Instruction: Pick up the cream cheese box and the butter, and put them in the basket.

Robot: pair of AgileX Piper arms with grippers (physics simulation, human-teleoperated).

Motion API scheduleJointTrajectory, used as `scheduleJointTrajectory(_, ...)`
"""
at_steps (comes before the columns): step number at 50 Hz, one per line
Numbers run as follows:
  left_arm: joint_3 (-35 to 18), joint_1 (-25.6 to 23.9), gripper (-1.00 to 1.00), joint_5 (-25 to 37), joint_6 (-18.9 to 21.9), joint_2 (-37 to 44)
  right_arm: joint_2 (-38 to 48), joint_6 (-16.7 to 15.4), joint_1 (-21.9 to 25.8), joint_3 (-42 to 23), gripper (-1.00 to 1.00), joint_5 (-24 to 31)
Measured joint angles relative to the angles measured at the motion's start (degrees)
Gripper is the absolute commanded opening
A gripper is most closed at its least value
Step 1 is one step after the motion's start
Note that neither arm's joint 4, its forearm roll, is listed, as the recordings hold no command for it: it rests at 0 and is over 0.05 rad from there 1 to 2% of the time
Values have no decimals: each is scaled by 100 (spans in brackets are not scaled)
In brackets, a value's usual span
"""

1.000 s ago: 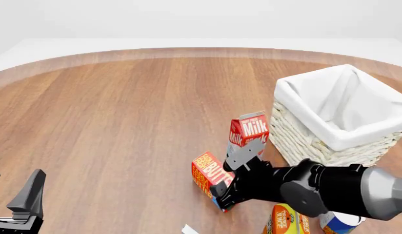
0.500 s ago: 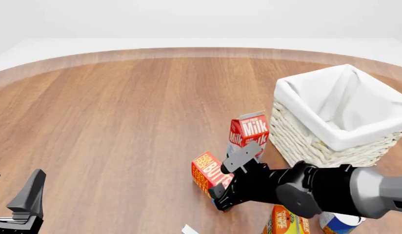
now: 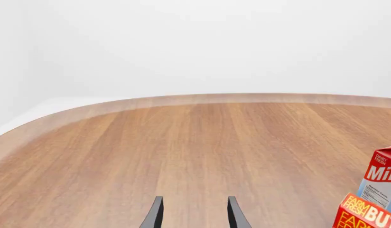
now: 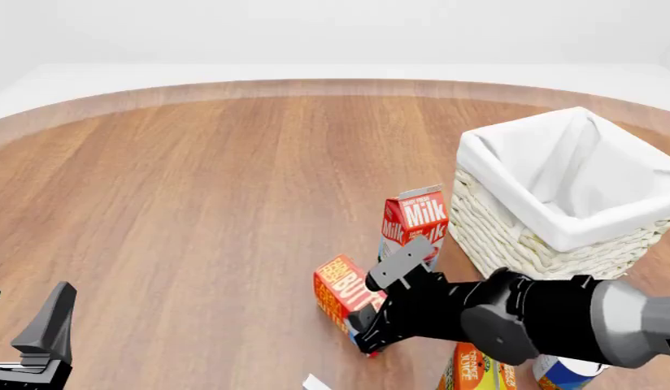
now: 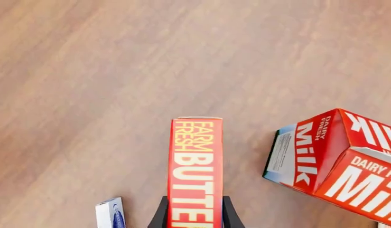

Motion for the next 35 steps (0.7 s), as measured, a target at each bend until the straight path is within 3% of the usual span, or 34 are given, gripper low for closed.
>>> scheduleJointTrajectory(16, 0, 0, 100, 0, 0, 0, -487, -146, 101, -225, -100, 424)
scheduleJointTrajectory(35, 0, 0, 100, 0, 0, 0, -1712, -261, 304, -606, -100, 1200)
